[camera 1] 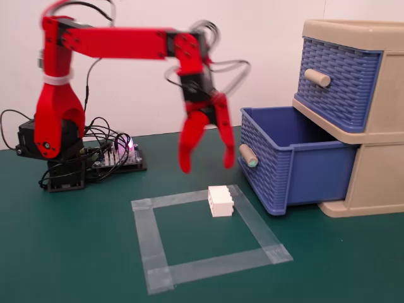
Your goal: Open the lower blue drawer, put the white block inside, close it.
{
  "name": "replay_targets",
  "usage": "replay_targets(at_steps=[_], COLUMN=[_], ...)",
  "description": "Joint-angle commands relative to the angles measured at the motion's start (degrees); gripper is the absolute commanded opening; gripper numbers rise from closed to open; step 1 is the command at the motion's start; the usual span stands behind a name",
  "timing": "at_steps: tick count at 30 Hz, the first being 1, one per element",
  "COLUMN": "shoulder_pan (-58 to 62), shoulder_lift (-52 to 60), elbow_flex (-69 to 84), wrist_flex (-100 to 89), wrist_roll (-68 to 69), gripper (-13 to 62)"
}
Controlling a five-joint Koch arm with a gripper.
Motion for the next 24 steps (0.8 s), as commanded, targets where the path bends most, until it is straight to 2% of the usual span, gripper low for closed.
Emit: replay_targets(at_steps=[1, 20, 24], shoulder_pan=[-0.3, -1.9, -2.8], shoulder_lift=[0.5, -9.0, -9.0], elbow_flex=[-2.0, -1.8, -1.6], wrist_flex=[0.4, -6.9, -6.7], wrist_roll=[-0.4, 0.4, 0.8], gripper=[33.9, 33.8, 30.7])
